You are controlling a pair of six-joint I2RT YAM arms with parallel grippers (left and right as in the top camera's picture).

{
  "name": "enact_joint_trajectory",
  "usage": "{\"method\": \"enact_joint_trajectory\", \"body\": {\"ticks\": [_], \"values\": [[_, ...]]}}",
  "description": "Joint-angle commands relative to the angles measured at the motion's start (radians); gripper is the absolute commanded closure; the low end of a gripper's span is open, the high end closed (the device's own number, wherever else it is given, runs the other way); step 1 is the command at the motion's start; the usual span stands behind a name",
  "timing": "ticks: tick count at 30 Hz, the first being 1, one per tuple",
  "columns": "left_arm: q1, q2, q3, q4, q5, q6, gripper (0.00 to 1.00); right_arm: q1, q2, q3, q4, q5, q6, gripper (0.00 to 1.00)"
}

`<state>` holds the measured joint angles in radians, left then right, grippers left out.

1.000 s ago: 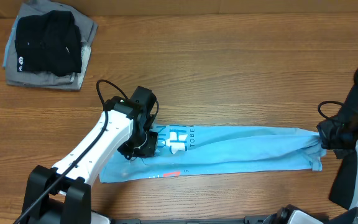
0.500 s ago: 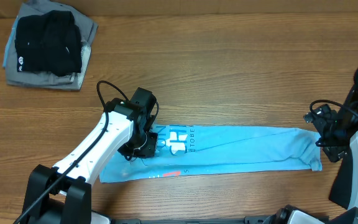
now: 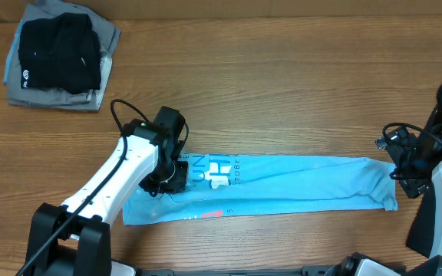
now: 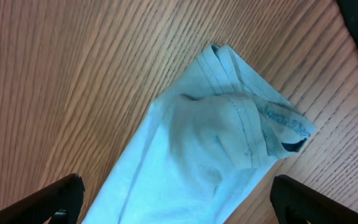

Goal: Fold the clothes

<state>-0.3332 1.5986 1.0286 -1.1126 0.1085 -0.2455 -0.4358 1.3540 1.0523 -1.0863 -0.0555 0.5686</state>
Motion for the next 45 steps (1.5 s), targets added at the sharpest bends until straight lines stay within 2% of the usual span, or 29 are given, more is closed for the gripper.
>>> {"method": "enact_joint_trajectory", "body": {"ticks": [1,17,18,19,21,23,24,26,36,42,45], "values": [[0.006,-0.023,0.005,-0.007,0.001,-0.017,0.95,0.006,0.001,-0.005,0.006,-0.011,-0.001,0.00],[0.006,-0.023,0.005,0.003,0.042,-0.013,0.94,0.006,0.001,-0.005,0.008,-0.021,-0.027,0.00],[0.006,-0.023,0.005,0.003,0.042,-0.013,0.90,0.006,0.001,-0.005,0.008,-0.021,-0.027,0.00],[0.006,-0.023,0.005,0.003,0.042,-0.013,0.75,0.006,0.001,-0.005,0.009,-0.022,-0.039,0.00],[0.006,-0.023,0.005,0.003,0.040,-0.013,0.60,0.006,0.001,-0.005,0.008,-0.021,-0.046,0.00],[0.006,-0.023,0.005,0.009,0.039,-0.013,0.42,0.006,0.001,-0.005,0.008,-0.022,-0.045,0.00],[0.006,-0.023,0.005,0.012,0.039,-0.013,0.25,0.006,0.001,-0.005,0.008,-0.022,-0.045,0.00],[0.006,-0.023,0.005,0.015,0.039,-0.013,0.18,0.006,0.001,-0.005,0.008,-0.021,-0.045,0.00],[0.008,-0.023,0.006,0.014,0.008,-0.013,0.18,0.006,0.001,-0.005,0.009,-0.021,-0.046,0.00],[0.005,-0.023,0.007,-0.013,0.134,0.052,0.18,0.006,0.001,-0.005,0.002,-0.021,-0.046,0.00],[0.005,-0.023,0.006,-0.058,0.151,0.077,0.18,0.006,0.001,-0.005,0.001,-0.021,-0.046,0.00]]}}
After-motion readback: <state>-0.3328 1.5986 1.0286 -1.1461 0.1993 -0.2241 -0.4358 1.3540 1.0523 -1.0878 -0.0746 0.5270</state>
